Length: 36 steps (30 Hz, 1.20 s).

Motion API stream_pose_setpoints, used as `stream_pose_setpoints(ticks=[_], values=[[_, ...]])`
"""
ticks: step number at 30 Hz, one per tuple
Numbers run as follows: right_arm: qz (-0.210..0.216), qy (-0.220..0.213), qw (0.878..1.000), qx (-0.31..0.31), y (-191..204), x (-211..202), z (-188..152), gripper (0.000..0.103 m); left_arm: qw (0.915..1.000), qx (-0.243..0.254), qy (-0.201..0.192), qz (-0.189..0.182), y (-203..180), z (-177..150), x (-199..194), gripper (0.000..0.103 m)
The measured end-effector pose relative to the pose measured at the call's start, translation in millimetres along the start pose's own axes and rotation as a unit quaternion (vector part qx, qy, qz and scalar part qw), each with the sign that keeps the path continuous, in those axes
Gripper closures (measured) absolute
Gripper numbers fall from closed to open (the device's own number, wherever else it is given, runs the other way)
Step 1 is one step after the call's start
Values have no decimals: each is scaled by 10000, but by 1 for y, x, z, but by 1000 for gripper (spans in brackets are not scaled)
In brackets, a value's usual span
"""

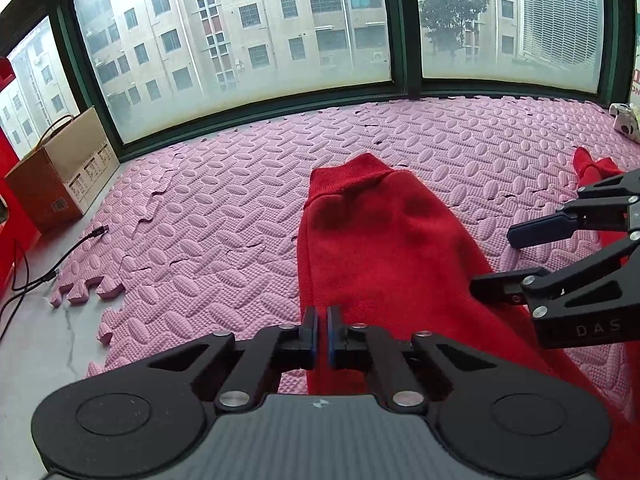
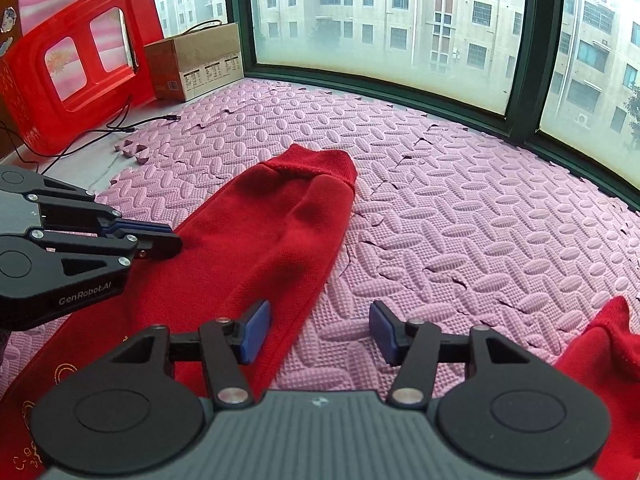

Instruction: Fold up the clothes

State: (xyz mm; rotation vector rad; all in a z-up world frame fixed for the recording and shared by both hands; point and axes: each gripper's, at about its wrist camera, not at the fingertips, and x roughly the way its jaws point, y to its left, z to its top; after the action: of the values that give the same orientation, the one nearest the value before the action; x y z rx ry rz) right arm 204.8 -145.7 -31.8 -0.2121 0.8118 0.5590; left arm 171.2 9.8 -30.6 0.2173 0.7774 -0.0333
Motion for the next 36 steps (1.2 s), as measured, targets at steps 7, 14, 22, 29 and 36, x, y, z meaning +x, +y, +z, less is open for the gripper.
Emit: stream_pose_setpoints(ticks=[7,14,22,29,36], values=[[-18,-17,10000,31,-2,1,0,43,9996,-38,-85,263,13,4,-5,98],[4,-3,10000,24,-3,1,0,43,9978,-98,-251,-611,-3,19,-11,95],[10,-8,10000,31,-3,1,0,43,9998,20,34,-178,8,20,20,87],[3,-18,10000,57,-3,1,0,43,9995,-38,-234,-221,1,40,12,68],[3,-14,10000,54,-3,1,0,43,9990,38,-236,-375,-22,61,41,68]])
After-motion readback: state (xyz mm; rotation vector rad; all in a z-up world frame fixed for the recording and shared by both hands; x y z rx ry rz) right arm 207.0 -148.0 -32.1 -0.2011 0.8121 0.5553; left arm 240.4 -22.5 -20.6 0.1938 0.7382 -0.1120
